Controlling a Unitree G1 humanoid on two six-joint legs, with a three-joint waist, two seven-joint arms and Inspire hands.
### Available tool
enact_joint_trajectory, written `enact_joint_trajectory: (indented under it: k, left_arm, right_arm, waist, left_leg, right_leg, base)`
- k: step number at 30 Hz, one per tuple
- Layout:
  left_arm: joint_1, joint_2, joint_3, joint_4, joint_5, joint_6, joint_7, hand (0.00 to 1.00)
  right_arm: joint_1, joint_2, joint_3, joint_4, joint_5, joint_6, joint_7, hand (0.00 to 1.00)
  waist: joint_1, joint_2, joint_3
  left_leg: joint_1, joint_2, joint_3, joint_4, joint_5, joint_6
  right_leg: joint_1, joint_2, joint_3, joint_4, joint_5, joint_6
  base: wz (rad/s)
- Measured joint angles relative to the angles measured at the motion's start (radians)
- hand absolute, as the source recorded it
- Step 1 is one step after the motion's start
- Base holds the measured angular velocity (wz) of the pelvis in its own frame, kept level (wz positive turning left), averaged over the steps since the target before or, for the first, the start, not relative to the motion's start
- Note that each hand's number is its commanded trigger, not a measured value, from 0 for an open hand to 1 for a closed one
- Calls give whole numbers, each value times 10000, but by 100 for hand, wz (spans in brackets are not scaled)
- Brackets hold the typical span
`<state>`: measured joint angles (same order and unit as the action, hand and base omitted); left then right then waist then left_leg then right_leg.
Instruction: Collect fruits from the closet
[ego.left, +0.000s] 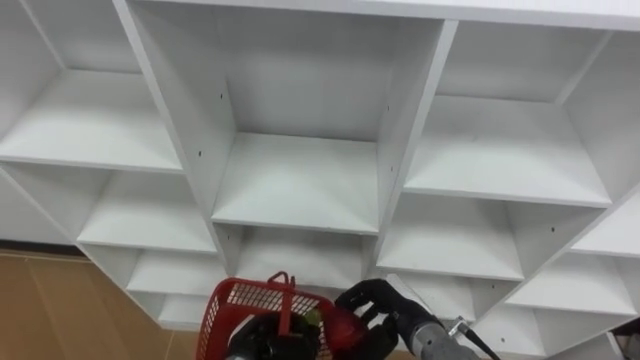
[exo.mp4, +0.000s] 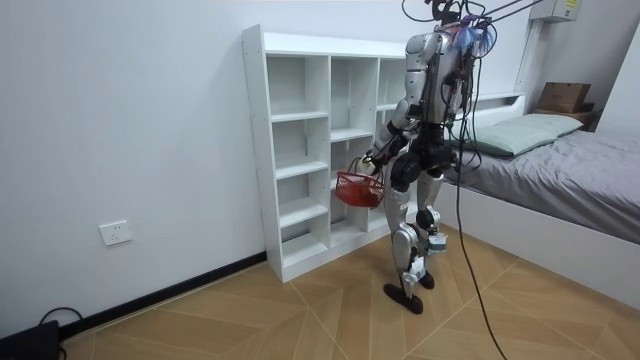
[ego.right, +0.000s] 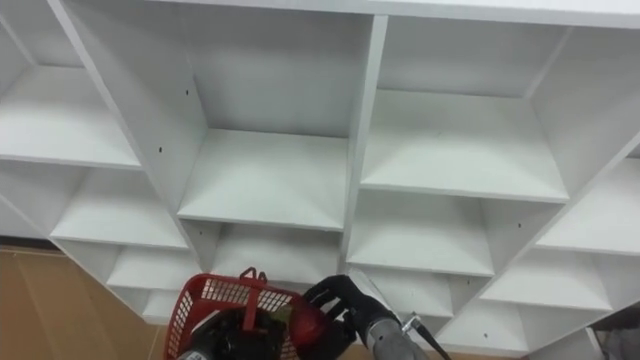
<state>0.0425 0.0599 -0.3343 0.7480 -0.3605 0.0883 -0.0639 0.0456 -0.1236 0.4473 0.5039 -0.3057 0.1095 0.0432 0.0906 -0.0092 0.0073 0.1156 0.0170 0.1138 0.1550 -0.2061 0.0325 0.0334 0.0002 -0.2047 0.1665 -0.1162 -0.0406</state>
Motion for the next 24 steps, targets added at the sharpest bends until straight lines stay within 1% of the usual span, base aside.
enact_joint_trajectory:
  k: [3,5,8,11,14,24]
  left_arm:
    - [0,-8,-1,0,0,-1,-147,100]
    - [0,-4,-9,0,1,-1,-172,100]
    - [0,-2,-51,0,19,-1,-207,100]
    - [1,16,-51,0,35,-1,-266,100]
    - [1,16,-56,-1,40,-1,-267,100]
    - [2,9,-58,0,38,-1,-279,100]
  right_arm:
    - [-43,-6,-2,1,46,-4,-91,100]
    - [-89,8,-1,1,52,-15,-104,100]
    - [-97,172,4,29,-126,-28,-199,100]
    - [-96,193,22,38,-134,-27,-237,100]
    - [-96,207,31,42,-131,-28,-295,100]
    - [-97,249,26,60,-183,-27,-406,100]
  waist:
    - [-6,12,8]
    - [-16,20,29]
    - [-13,23,51]
    - [-5,26,74]
    - [-14,23,77]
    - [-25,23,75]
  left_leg:
    - [1,0,-11,3,0,0]
    - [-4,-4,-54,11,0,0]
    - [-6,-5,-77,13,0,0]
    - [-12,-6,-93,13,0,0]
    - [-35,-12,-127,13,0,0]
    - [-42,-54,-187,54,0,0]
  right_leg:
    - [5,0,-4,1,-3,-1]
    - [17,-2,-23,3,-10,1]
    - [22,-3,-28,9,-28,3]
    - [21,-11,-62,9,-40,5]
    - [22,-37,-171,9,-60,-1]
    - [36,-101,-310,14,-93,29]
  base:
    - [0]
    - [4]
    - [1]
    - [0]
    - [3]
    - [4]
